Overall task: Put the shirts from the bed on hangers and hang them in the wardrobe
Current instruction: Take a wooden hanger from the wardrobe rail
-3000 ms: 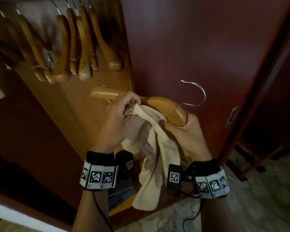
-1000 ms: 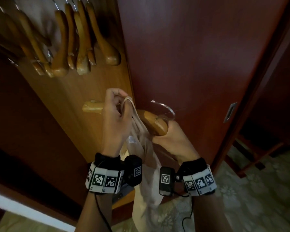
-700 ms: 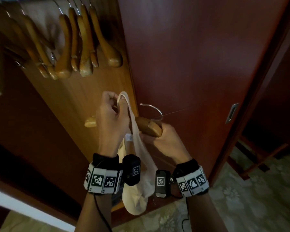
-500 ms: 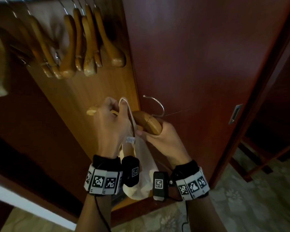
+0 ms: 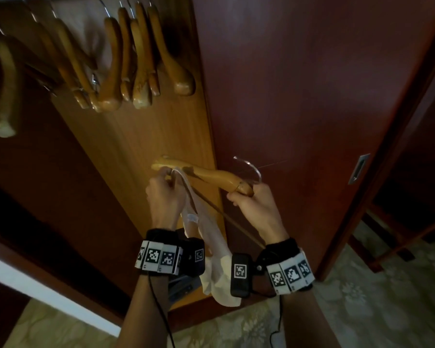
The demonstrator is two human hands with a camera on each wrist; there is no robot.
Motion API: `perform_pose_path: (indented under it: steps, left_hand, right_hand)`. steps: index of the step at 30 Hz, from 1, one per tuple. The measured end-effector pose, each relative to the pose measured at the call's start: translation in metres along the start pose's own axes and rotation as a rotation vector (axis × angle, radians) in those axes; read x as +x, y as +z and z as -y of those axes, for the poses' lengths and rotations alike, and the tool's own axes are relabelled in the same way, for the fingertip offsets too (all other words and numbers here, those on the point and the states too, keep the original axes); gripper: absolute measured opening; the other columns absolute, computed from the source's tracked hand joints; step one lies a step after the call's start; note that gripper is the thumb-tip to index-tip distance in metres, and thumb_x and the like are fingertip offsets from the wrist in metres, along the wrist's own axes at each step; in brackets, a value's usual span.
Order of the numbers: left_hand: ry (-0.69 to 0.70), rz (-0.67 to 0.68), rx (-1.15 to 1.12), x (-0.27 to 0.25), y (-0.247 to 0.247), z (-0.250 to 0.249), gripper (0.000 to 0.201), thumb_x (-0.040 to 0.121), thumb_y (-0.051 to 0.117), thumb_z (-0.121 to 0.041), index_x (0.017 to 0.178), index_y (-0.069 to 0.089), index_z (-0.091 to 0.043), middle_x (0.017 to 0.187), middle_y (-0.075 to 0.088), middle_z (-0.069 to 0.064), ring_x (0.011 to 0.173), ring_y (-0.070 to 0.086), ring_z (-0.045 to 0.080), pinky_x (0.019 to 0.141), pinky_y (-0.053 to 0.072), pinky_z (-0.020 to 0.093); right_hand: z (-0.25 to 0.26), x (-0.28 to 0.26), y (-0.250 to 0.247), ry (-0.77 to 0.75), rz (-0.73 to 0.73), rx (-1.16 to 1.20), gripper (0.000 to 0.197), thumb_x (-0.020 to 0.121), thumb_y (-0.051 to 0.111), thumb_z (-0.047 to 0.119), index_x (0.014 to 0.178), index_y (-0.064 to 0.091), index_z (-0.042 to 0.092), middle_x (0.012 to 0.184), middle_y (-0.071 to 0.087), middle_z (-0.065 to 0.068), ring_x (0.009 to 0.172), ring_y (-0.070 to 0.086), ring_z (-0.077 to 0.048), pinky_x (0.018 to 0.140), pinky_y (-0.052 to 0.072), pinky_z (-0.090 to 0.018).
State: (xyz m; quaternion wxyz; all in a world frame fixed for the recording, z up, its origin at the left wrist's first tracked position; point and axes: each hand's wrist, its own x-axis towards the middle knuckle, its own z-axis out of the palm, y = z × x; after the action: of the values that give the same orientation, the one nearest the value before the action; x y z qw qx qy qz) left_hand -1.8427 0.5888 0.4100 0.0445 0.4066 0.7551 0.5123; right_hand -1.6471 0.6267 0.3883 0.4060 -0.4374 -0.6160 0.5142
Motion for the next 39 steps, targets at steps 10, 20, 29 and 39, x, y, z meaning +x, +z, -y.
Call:
perform_pose_path:
  steps: [10, 20, 29, 39]
  left_hand:
    - [-0.288, 0.039, 0.193, 0.000, -0.003, 0.063, 0.041, 0.096, 0.065, -0.026, 0.061, 0.063, -0.007, 0.059, 0.057, 0.006, 0.065, 0.062, 0.031, 0.065, 0.050, 0.038]
    - [-0.341, -0.067, 0.360, 0.011, -0.022, 0.086, 0.019, 0.098, 0.066, -0.020, 0.099, 0.080, -0.007, 0.103, 0.072, 0.026, 0.099, 0.067, 0.048, 0.076, 0.052, 0.046]
    - [-0.050, 0.065, 0.276, 0.019, -0.012, 0.058, 0.025, 0.090, 0.073, -0.031, 0.069, 0.078, -0.019, 0.063, 0.070, -0.003, 0.059, 0.065, 0.018, 0.058, 0.055, 0.034]
    - [0.181, 0.552, -0.231, 0.003, -0.018, -0.028, 0.019, 0.103, 0.063, -0.014, 0.105, 0.080, -0.006, 0.069, 0.072, -0.013, 0.058, 0.062, 0.000, 0.060, 0.046, 0.017]
  right_hand:
    - [0.012, -0.007, -0.027, -0.138, -0.051, -0.211, 0.054, 0.071, 0.083, 0.070, 0.074, 0.077, 0.016, 0.065, 0.072, -0.003, 0.064, 0.073, -0.023, 0.067, 0.061, -0.052]
    - [0.017, -0.004, -0.030, -0.076, 0.046, -0.263, 0.066, 0.067, 0.084, 0.069, 0.070, 0.071, 0.005, 0.058, 0.070, -0.007, 0.053, 0.069, -0.025, 0.060, 0.061, -0.045]
    - [0.006, 0.005, 0.026, -0.069, 0.061, -0.360, 0.064, 0.067, 0.077, 0.080, 0.067, 0.067, 0.017, 0.059, 0.066, 0.004, 0.053, 0.063, -0.010, 0.050, 0.040, -0.030]
    - [-0.024, 0.024, 0.063, -0.052, -0.066, 0.210, 0.058, 0.085, 0.077, 0.054, 0.137, 0.064, 0.033, 0.115, 0.078, 0.009, 0.108, 0.073, -0.007, 0.092, 0.060, -0.038]
